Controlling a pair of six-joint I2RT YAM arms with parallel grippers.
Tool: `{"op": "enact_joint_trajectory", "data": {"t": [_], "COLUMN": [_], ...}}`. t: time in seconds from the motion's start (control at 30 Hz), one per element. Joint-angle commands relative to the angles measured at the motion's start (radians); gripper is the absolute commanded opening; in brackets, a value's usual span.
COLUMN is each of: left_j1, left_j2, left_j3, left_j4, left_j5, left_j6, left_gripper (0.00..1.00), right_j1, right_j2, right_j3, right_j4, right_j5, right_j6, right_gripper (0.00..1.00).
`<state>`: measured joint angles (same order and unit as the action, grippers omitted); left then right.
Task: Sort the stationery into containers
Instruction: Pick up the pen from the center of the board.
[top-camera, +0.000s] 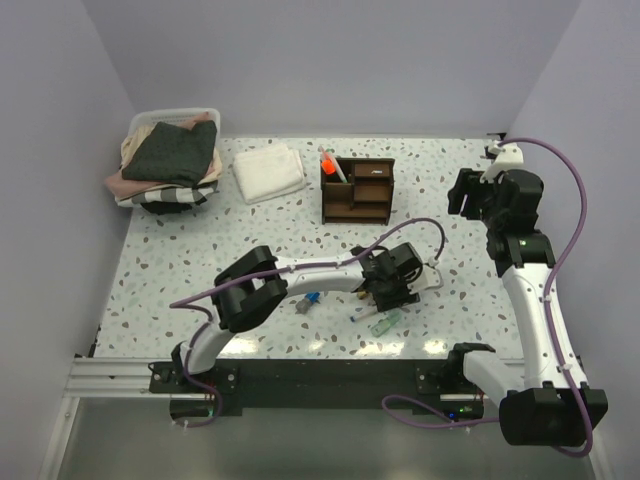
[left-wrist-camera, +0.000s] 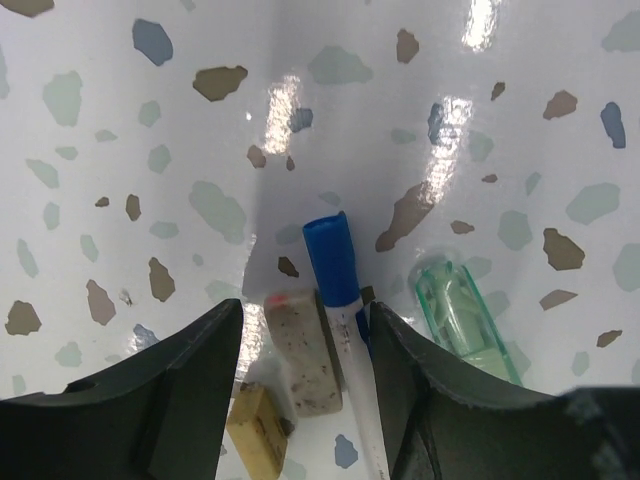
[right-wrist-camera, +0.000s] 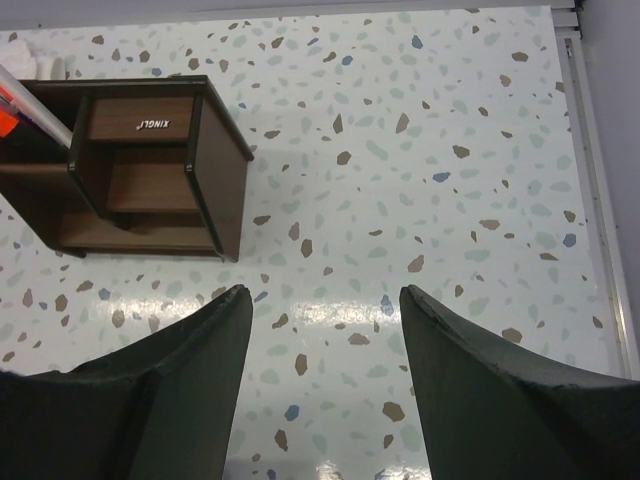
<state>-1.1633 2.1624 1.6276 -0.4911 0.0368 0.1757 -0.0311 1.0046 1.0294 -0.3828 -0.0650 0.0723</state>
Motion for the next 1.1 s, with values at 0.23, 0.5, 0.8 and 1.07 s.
{"op": "enact_joint_trajectory", "data": {"t": [0.23, 0.5, 0.8, 1.07], "left_j1": [-0.003, -0.004, 0.010, 0.187], "left_j2": [0.034, 0.108, 0.071, 0.016], "left_j3": [0.072, 0.107, 0.072, 0.491], "left_j4": [0.011, 0.017, -0.046, -0.262], "left_j5": [0.020, 0.078, 0.147, 0.302], "left_j6": [0.013, 0.007, 0.037, 0.084], "left_gripper": [0.59, 0.51, 0.00, 0.00], "right_j1": [-0.004, -0.004, -0.007, -0.009], "right_j2": [-0.017, -0.056, -0.060, -0.031], "right_j3": [0.008, 0.011, 0.084, 0.150], "right_j4": [0.022, 0.039, 0.035, 0.030], "right_j5": [0.021, 0.062, 0.086, 0.103], "right_j6": [0.006, 0.014, -0.016, -0.048], "right_gripper": [0.64, 0.64, 0.64, 0.64]}}
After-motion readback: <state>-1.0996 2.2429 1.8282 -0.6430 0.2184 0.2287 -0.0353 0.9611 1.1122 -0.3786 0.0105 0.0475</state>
